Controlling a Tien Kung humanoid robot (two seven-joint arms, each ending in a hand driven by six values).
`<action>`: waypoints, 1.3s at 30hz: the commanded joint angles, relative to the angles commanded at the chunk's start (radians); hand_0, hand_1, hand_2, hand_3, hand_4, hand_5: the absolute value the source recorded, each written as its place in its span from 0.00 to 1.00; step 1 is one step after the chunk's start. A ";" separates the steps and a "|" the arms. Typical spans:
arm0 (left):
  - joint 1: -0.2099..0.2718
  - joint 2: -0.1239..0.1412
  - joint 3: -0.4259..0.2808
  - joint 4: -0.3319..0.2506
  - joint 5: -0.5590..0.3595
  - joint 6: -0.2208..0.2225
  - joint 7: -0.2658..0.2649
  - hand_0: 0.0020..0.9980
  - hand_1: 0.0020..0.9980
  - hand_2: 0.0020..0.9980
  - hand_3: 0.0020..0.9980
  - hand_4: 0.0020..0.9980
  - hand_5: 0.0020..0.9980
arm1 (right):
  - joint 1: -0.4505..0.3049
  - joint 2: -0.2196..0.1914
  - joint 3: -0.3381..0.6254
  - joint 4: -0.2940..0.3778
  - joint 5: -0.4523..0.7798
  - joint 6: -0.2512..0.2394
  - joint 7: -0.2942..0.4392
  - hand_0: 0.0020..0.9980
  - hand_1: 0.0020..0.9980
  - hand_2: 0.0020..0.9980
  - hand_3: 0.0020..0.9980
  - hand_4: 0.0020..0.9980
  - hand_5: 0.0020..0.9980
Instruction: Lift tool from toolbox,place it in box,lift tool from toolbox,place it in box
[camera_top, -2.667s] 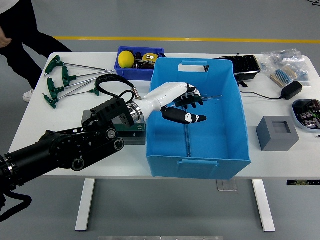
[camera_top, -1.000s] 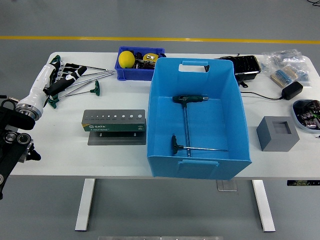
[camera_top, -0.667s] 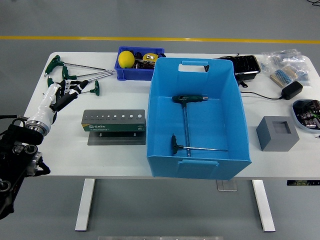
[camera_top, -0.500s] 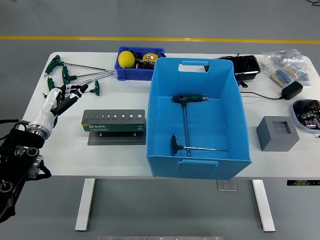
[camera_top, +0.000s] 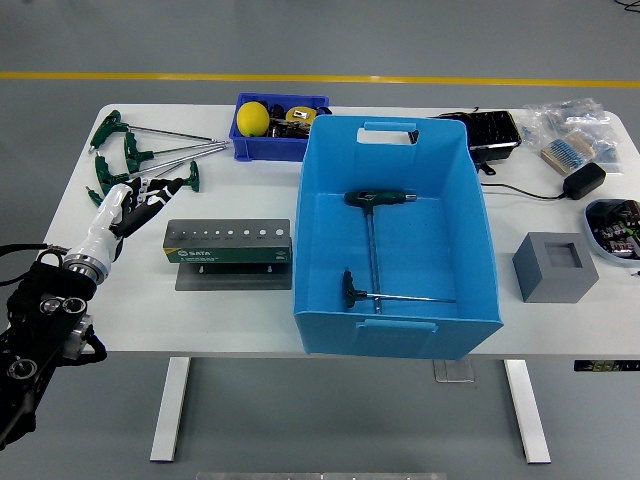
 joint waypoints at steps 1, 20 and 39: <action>-0.003 0.000 0.004 0.007 -0.001 -0.003 -0.001 0.79 0.80 0.80 0.67 0.94 0.77 | 0.000 0.000 0.000 0.000 0.000 0.000 0.000 0.73 0.71 0.75 0.68 0.95 0.79; -0.049 0.004 0.066 0.095 0.086 -0.032 0.045 0.81 0.78 0.74 0.69 0.95 0.85 | 0.003 -0.002 0.006 0.001 -0.007 -0.001 0.000 0.73 0.71 0.75 0.68 0.94 0.79; -0.048 0.012 0.072 0.101 0.155 -0.029 0.083 0.75 0.64 0.65 0.69 0.96 0.89 | 0.000 -0.001 0.011 0.001 -0.011 -0.002 0.000 0.73 0.71 0.75 0.67 0.94 0.79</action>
